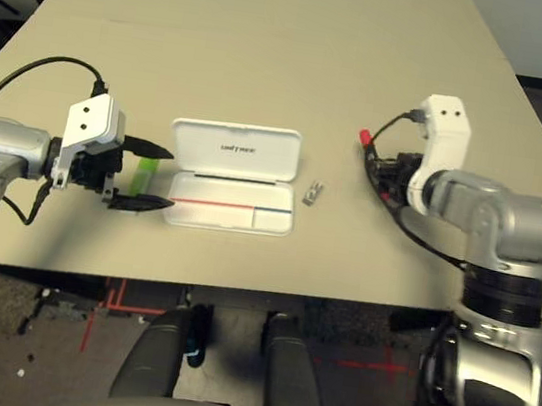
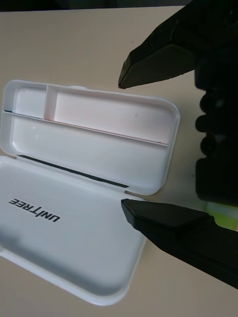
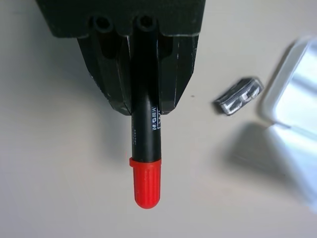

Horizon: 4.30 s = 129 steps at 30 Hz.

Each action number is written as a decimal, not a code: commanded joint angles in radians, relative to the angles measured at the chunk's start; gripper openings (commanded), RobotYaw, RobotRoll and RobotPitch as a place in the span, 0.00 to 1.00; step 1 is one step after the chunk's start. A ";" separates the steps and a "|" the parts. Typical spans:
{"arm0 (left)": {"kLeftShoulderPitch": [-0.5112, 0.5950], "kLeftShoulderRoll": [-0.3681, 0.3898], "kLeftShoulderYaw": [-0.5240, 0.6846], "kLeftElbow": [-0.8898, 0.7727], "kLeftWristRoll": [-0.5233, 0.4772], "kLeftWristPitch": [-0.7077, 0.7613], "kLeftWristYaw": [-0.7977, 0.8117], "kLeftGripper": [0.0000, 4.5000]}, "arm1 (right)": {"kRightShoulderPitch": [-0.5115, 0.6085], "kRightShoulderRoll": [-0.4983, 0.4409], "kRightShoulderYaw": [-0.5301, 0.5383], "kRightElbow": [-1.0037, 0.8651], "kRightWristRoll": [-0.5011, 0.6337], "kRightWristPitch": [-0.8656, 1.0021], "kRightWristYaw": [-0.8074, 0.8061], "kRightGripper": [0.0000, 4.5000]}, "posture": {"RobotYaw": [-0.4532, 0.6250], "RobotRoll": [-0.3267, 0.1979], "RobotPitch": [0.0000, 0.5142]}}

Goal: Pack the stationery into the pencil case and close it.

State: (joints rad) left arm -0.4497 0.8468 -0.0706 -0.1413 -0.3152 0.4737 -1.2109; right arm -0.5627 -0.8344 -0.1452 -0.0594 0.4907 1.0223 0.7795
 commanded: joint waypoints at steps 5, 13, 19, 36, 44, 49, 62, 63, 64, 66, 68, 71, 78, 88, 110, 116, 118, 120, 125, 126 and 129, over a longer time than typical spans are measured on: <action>0.027 0.027 0.061 0.009 -0.048 0.003 -0.017 1.00 | -0.044 -0.191 0.132 0.033 -0.002 -0.242 0.428 0.11 | 0.42 0.62 0.39; 0.055 0.032 0.073 -0.018 -0.058 0.016 0.003 1.00 | -0.193 -0.164 0.340 0.043 -0.077 -0.331 0.641 0.11 | 0.44 0.62 0.39; 0.077 0.041 0.086 -0.036 -0.061 0.027 0.021 1.00 | -0.301 -0.011 0.476 0.090 -0.199 -0.392 0.621 0.11 | 0.47 0.62 0.38; 0.131 0.043 0.111 -0.060 -0.060 0.013 0.072 1.00 | -0.292 0.295 0.624 0.144 -0.447 -0.597 0.432 0.11 | 0.49 0.62 0.38; 0.134 0.039 0.110 -0.056 -0.059 0.013 0.087 1.00 | -0.276 0.350 0.632 0.191 -0.516 -0.672 0.392 0.11 | 0.50 0.62 0.38; 0.131 0.041 0.106 -0.050 -0.053 0.024 0.105 1.00 | -0.266 0.369 0.629 0.204 -0.518 -0.679 0.403 0.27 | 0.50 0.62 0.39; 0.067 0.023 0.107 -0.028 -0.038 0.245 0.287 1.00 | -0.245 0.362 0.481 0.239 -0.329 -0.613 0.516 0.99 | 0.50 0.62 0.39; 0.062 0.019 0.109 -0.033 -0.049 0.282 0.299 1.00 | -0.234 0.353 0.459 0.245 -0.309 -0.639 0.531 0.99 | 0.49 0.62 0.39; 0.058 0.015 0.111 -0.039 -0.058 0.307 0.312 1.00 | -0.222 0.345 0.439 0.253 -0.295 -0.671 0.542 0.99 | 0.49 0.62 0.39; 0.043 -0.007 0.123 -0.054 -0.069 0.372 0.362 1.00 | -0.199 0.323 0.403 0.276 -0.256 -0.731 0.595 0.99 | 0.49 0.62 0.39; 0.027 -0.033 0.138 -0.072 -0.088 0.437 0.403 1.00 | -0.182 0.306 0.364 0.295 -0.197 -0.736 0.655 0.99 | 0.49 0.62 0.39; -0.003 -0.079 0.164 -0.104 -0.107 0.563 0.493 1.00 | -0.162 0.278 0.316 0.331 -0.154 -0.763 0.707 0.99 | 0.49 0.62 0.39; -0.040 -0.197 0.231 -0.189 -0.137 0.824 0.672 1.00 | -0.166 0.206 0.258 0.452 -0.158 -0.861 0.751 0.99 | 0.48 0.62 0.37; -0.015 -0.265 0.216 -0.241 -0.090 0.957 0.853 1.00 | -0.137 0.164 0.220 0.460 -0.138 -0.891 0.766 0.99 | 0.46 0.62 0.34; 0.053 -0.279 0.153 -0.223 -0.097 0.992 0.879 0.32 | -0.144 0.097 0.207 0.406 -0.027 -0.775 0.831 1.00 | 0.45 0.62 0.35; 0.072 -0.253 0.097 -0.193 -0.083 0.930 0.871 0.25 | -0.139 0.103 0.193 0.387 -0.025 -0.758 0.826 1.00 | 0.44 0.62 0.35; 0.070 -0.248 0.096 -0.186 -0.085 0.922 0.868 0.25 | -0.137 0.102 0.190 0.382 -0.024 -0.755 0.823 1.00 | 0.44 0.62 0.35; 0.068 -0.246 0.097 -0.182 -0.087 0.917 0.865 0.25 | -0.133 0.102 0.188 0.378 -0.022 -0.751 0.822 1.00 | 0.44 0.62 0.35; 0.064 -0.235 0.098 -0.179 -0.090 0.910 0.852 0.25 | -0.127 0.104 0.188 0.373 -0.021 -0.748 0.816 1.00 | 0.44 0.62 0.35; 0.063 -0.230 0.099 -0.179 -0.091 0.907 0.848 0.25 | -0.127 0.105 0.188 0.374 -0.022 -0.749 0.815 1.00 | 0.44 0.62 0.36; 0.056 -0.206 0.104 -0.183 -0.095 0.899 0.830 0.25 | -0.125 0.108 0.189 0.376 -0.022 -0.750 0.815 1.00 | 0.45 0.62 0.36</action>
State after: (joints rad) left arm -0.4077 0.6166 0.0518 -0.3423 -0.4141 1.3611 -0.3695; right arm -0.6979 -0.7290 0.0637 0.3312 0.4603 0.2692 1.5941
